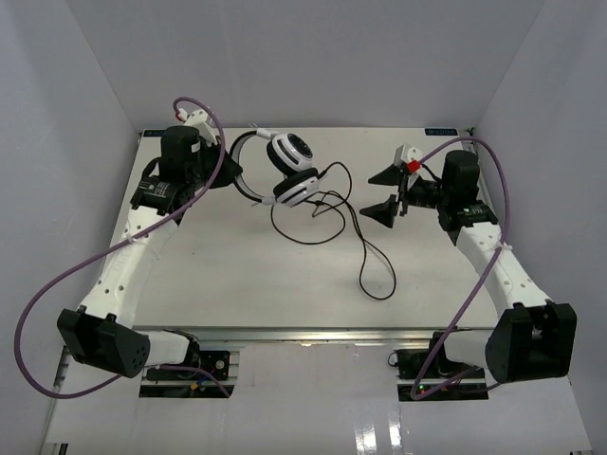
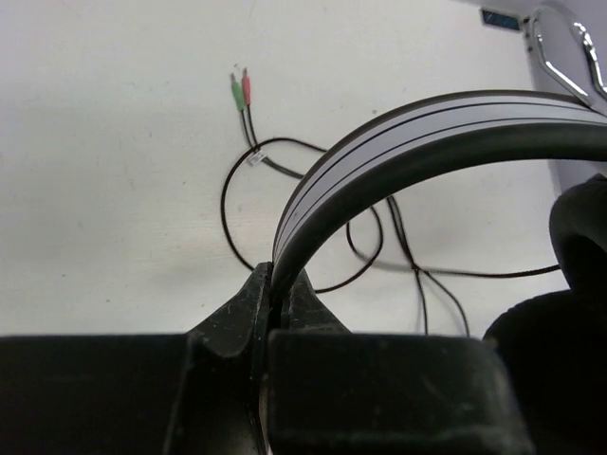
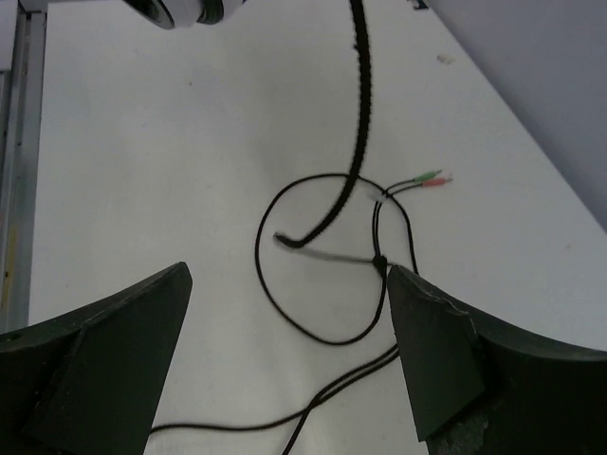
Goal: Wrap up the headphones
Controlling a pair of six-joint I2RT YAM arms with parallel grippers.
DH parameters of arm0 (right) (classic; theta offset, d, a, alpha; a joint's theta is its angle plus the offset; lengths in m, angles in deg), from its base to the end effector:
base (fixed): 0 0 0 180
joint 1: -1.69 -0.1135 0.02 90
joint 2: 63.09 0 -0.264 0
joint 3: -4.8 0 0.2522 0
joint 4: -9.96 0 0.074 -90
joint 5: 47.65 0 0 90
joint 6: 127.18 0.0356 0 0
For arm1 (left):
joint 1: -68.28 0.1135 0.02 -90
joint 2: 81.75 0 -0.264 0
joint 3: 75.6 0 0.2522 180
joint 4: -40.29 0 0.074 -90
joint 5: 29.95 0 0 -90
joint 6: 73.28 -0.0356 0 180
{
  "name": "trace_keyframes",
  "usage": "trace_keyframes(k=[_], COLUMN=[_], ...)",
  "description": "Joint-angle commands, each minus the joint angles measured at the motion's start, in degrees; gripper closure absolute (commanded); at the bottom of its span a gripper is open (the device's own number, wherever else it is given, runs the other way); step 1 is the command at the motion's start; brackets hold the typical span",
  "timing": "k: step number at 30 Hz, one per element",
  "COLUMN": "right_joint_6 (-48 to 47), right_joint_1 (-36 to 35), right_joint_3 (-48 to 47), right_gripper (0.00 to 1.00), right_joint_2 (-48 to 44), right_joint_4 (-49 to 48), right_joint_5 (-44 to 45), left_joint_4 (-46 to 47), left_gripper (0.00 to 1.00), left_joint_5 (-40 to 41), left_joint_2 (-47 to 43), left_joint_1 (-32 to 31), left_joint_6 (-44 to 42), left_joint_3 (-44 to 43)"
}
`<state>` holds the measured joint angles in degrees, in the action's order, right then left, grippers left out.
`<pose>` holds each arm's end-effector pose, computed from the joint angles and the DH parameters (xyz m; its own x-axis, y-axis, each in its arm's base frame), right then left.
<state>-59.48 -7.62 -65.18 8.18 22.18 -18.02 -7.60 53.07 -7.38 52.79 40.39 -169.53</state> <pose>0.2678 0.0753 0.3364 0.1335 -0.1682 -0.9767 -0.9332 0.3106 -0.1811 0.2713 -0.0797 0.4003 -0.5666 -0.2565 -0.7830 0.1536 0.9008 -0.4062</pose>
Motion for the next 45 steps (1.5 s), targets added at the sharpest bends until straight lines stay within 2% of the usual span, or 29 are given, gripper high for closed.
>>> trace_keyframes(k=[1, 4, 7, 10, 12, 17, 19, 20, 23, 25, 27, 29, 32, 35, 40, 42, 45], right_joint_6=[15.4, 20.3, 21.0, 14.5, 13.4, 18.8, 25.9, 30.9, 46.1, 55.6, 58.0, 57.9, 57.6, 55.5, 40.8, 33.6, 23.4], right_joint_1=[-5.5, -7.8, -11.8, -15.7, -17.1, -17.3, -17.5, -17.7, -18.7, -19.8, -20.9, -22.3, -25.1, -29.1, -37.0, -39.0, -39.5], right_joint_3=[0.4, 0.5, -1.8, -5.9, -7.6, -8.7, -6.5, -4.6, 1.0, 5.0, 5.8, 5.6, 5.0, 4.5, 0.6, -1.5, -4.0], right_gripper=[0.10, 0.10, 0.10, 0.10, 0.10, 0.09, 0.01, 0.02, 0.11, 0.20, 0.31, 0.42, 0.51, 0.53, 0.58, 0.70, 0.91], right_joint_2=[3.9, 6.9, 8.9, 10.2, 12.2, 16.6, 17.7, 18.0, 18.6, 19.4, 19.1, 17.7, 16.6, 15.2, 12.4, 11.4, 10.0], right_joint_4=[-24.2, -33.1, -33.5, -26.2, -24.8, -30.6, -41.2, -47.0, -64.0, -75.9, -77.9, -77.0, -75.3, -71.6, -49.4, -38.4, -22.4], right_joint_5=[-1.1, -5.3, -6.2, 0.8, 5.2, 5.1, 2.3, 1.6, 0.8, 1.2, 0.7, 0.3, -0.3, -1.5, -1.9, -0.5, 4.4], left_joint_4=[-0.9, -2.3, -3.5, -3.8, -3.5, -3.1, -1.6, 0.3, 5.3, 11.9, 17.4, 22.2, 25.3, 24.6, 22.8, 19.5, 13.3], left_gripper=[1.00, 1.00, 1.00, 1.00, 1.00, 1.00, 1.00, 1.00, 1.00, 1.00, 1.00, 1.00, 1.00, 1.00, 1.00, 1.00, 1.00], left_joint_5=[-8.0, -11.1, -13.1, -15.5, -17.3, -19.9, -20.4, -20.5, -21.2, -22.5, -23.2, -22.9, -19.6, -14.8, -6.8, -1.6, 7.4], left_joint_2=[-2.6, -3.2, -4.1, -5.0, -5.8, -6.9, -7.0, -7.3, -8.0, -8.5, -8.4, -8.4, -8.7, -8.3, -6.8, -5.6, -2.4], left_joint_1=[0.8, 0.7, 0.7, 0.7, 0.7, 0.7, 0.7, 0.7, 0.7, 0.7, 0.7, 0.7, 0.7, 0.7, 0.7, 0.7, 0.7], left_joint_6=[6.8, 8.1, 9.1, 10.5, 12.3, 16.2, 18.8, 21.1, 29.5, 37.3, 43.6, 48.3, 52.1, 51.9, 53.6, 51.8, 42.4], left_joint_3=[-4.2, -6.5, -8.2, -9.0, -9.5, -13.6, -15.2, -15.2, -14.0, -11.9, -10.3, -8.8, -7.4, -8.3, -8.0, -9.4, -17.7])
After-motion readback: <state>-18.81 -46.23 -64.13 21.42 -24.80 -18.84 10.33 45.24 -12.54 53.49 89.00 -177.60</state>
